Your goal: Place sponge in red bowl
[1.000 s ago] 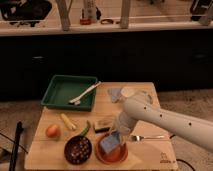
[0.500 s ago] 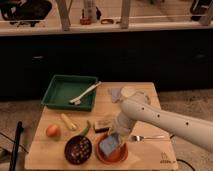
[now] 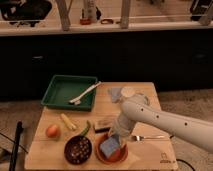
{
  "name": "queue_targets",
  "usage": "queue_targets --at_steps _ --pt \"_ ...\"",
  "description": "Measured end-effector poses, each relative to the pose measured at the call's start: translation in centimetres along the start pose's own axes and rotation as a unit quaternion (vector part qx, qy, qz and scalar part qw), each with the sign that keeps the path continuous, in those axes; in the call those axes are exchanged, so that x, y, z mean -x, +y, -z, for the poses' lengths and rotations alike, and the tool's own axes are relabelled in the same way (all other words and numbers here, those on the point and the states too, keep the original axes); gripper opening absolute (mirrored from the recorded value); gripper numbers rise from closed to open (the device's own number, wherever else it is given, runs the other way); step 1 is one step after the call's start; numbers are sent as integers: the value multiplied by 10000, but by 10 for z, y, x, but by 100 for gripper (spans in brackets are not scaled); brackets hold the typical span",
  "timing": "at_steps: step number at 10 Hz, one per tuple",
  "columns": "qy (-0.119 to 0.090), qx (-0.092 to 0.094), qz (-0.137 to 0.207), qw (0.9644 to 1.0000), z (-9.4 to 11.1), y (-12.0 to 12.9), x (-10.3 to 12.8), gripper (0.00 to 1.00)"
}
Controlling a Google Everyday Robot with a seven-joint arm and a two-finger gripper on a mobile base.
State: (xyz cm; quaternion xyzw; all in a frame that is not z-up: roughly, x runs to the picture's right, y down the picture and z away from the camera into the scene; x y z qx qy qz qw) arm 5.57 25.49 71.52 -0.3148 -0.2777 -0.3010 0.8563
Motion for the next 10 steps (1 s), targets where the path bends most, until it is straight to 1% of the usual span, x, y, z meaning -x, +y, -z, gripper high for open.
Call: queue_targets --at_steps 3,4,5,10 --pt "16 -19 -11 10000 -1 5 -5 67" --pt "14 -34 2 10000 -1 6 -6 75" --pt "6 -42 18 10000 -2 7 -7 80" --pt "-41 -32 85 10000 -2 11 -11 80"
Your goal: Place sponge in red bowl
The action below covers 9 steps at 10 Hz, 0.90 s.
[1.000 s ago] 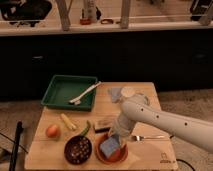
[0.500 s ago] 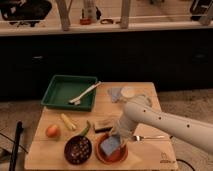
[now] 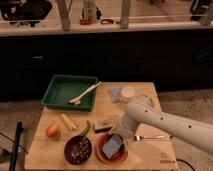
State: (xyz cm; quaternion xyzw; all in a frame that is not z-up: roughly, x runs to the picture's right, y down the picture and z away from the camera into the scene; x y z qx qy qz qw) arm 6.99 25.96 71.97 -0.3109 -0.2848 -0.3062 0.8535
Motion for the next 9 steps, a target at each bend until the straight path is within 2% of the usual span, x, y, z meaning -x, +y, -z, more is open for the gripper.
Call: queue_targets --at_steps 9 --pt "-121 -32 70 9999 9 -2 -6 80"
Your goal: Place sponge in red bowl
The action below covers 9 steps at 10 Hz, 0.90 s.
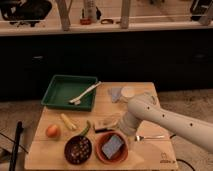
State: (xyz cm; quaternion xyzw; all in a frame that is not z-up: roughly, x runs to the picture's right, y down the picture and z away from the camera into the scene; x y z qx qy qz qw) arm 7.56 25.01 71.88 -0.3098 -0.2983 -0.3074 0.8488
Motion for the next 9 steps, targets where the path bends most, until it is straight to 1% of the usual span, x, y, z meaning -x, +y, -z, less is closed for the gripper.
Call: queue_targets --at_steps 3,5,9 --pt "-30 -36 0 10000 2 0 -1 80" --pt "-43 -92 6 9999 3 0 -1 80" --pt "52 -129 76 9999 9 -4 0 80"
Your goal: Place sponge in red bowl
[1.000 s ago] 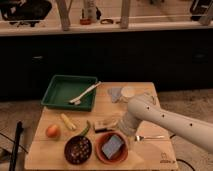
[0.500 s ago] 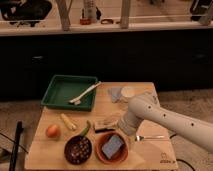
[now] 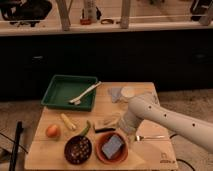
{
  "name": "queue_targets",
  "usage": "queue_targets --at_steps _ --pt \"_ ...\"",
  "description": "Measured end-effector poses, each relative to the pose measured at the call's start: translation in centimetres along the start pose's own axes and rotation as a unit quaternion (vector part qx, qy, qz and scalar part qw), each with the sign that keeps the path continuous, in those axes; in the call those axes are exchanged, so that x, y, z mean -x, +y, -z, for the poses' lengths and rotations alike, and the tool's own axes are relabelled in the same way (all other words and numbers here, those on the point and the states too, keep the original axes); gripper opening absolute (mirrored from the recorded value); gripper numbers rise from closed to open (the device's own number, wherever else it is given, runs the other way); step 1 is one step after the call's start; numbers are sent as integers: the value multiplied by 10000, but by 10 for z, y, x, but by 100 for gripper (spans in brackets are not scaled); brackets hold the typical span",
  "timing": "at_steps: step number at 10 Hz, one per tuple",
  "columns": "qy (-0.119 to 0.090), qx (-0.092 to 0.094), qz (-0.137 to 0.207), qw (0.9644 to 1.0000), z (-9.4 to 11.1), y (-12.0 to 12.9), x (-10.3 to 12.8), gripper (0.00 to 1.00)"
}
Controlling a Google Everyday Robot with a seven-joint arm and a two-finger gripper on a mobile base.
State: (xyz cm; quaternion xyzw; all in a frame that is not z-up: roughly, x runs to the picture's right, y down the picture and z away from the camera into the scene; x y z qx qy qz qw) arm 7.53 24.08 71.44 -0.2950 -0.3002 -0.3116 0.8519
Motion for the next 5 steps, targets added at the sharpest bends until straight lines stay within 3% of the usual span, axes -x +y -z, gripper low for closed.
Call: queue_targets --at_steps 5 --pt "10 1 25 10000 0 -1 1 80"
